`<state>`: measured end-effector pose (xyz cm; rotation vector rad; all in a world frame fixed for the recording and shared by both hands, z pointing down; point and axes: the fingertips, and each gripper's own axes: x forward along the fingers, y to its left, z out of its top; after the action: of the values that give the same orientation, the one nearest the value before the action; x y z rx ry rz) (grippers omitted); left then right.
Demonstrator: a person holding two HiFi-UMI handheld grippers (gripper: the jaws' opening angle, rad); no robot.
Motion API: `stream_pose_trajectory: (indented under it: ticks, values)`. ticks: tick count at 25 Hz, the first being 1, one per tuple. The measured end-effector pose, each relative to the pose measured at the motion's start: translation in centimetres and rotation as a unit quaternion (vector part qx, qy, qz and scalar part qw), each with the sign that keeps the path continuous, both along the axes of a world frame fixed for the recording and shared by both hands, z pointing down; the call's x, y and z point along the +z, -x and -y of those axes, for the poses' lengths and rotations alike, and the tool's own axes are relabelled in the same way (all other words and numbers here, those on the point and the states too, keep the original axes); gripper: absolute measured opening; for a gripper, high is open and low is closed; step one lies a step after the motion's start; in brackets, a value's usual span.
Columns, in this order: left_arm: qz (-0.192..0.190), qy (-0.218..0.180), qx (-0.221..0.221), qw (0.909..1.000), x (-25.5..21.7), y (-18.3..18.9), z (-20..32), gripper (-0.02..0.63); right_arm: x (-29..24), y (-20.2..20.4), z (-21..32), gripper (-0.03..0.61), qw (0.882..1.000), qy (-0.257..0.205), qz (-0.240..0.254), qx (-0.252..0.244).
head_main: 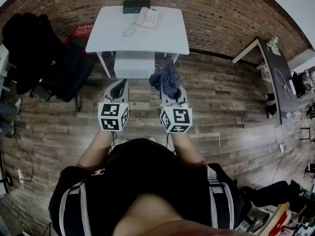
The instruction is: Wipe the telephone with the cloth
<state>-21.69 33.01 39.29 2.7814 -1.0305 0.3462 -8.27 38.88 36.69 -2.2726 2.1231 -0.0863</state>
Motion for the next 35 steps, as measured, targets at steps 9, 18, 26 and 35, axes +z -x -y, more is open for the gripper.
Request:
stream_pose_trajectory:
  ticks: [9, 18, 26, 35]
  values:
    - [0.003, 0.000, -0.002, 1.0000, 0.3, -1.6, -0.1, -0.006, 0.5, -0.8, 0.4, 0.055, 1.000, 0.002, -0.002, -0.017]
    - [0.008, -0.001, -0.013, 0.9999, 0.5, -3.1, 0.1, -0.006, 0.7, -1.6, 0.7, 0.058, 0.999, 0.005, -0.001, -0.043]
    - [0.012, 0.005, -0.013, 0.9998, 1.7, -6.6, -2.0, -0.006, 1.8, -4.6, -0.9, 0.058, 0.998, 0.008, -0.003, -0.057]
    - [0.016, 0.014, -0.015, 0.9997, 2.9, -8.8, -4.4, -0.006, 3.0, -6.7, -3.0, 0.060, 0.997, 0.019, 0.000, -0.068]
